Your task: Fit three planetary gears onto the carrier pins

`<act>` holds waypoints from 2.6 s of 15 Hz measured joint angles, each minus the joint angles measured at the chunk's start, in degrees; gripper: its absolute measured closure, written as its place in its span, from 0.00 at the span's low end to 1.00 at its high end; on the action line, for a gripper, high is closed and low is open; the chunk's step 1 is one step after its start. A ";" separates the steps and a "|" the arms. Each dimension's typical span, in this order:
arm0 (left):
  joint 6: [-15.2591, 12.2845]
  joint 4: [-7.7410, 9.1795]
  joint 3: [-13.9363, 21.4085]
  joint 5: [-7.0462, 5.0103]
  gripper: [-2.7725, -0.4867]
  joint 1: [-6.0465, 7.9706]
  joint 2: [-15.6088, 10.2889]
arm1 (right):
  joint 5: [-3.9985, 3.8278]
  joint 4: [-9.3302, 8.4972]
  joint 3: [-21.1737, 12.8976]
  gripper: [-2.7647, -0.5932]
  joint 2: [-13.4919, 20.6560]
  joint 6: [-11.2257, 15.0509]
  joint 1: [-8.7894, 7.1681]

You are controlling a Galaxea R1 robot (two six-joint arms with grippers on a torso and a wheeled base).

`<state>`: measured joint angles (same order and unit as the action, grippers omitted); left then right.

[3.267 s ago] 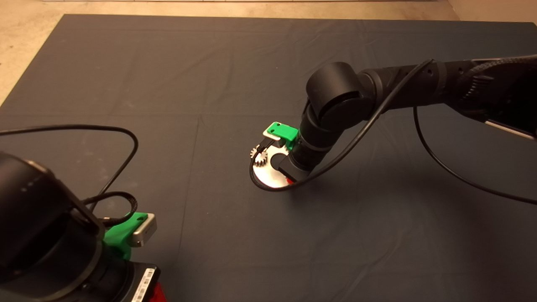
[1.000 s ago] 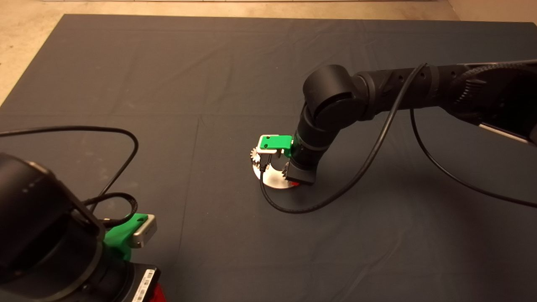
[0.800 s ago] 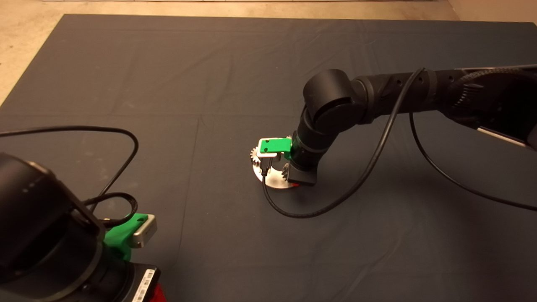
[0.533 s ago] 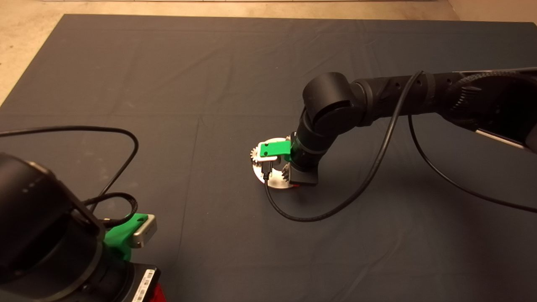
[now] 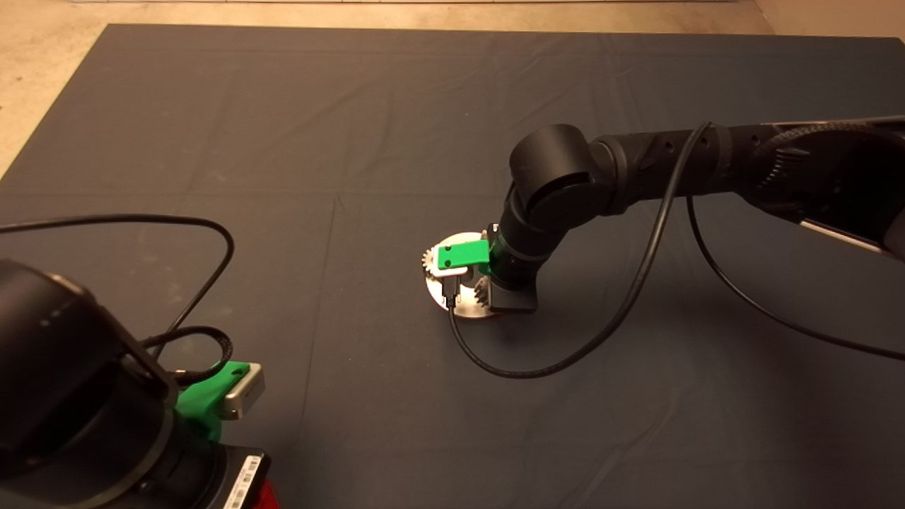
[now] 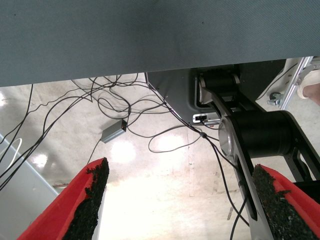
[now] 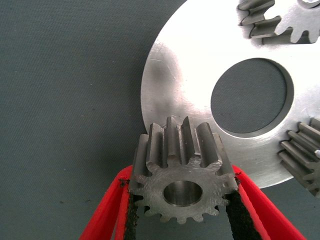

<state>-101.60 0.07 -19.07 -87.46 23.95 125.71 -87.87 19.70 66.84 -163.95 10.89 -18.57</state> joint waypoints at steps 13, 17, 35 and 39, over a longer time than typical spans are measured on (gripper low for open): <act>0.00 0.02 0.00 0.00 0.32 -0.32 0.00 | 0.01 5.01 0.02 0.79 -0.16 -0.63 0.66; 0.00 0.02 0.00 0.00 0.32 -0.32 0.00 | 0.17 5.33 -0.20 0.79 0.02 -0.78 0.79; 0.00 0.02 0.00 0.00 0.32 -0.32 0.00 | 0.11 3.84 -2.68 0.79 1.29 -0.80 0.94; 0.00 0.02 0.00 0.00 0.32 -0.32 0.00 | 0.14 2.60 -3.28 0.79 1.27 -0.80 0.94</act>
<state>-101.60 0.10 -19.07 -87.46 23.64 125.71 -87.74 22.30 63.56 -162.68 10.08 -17.63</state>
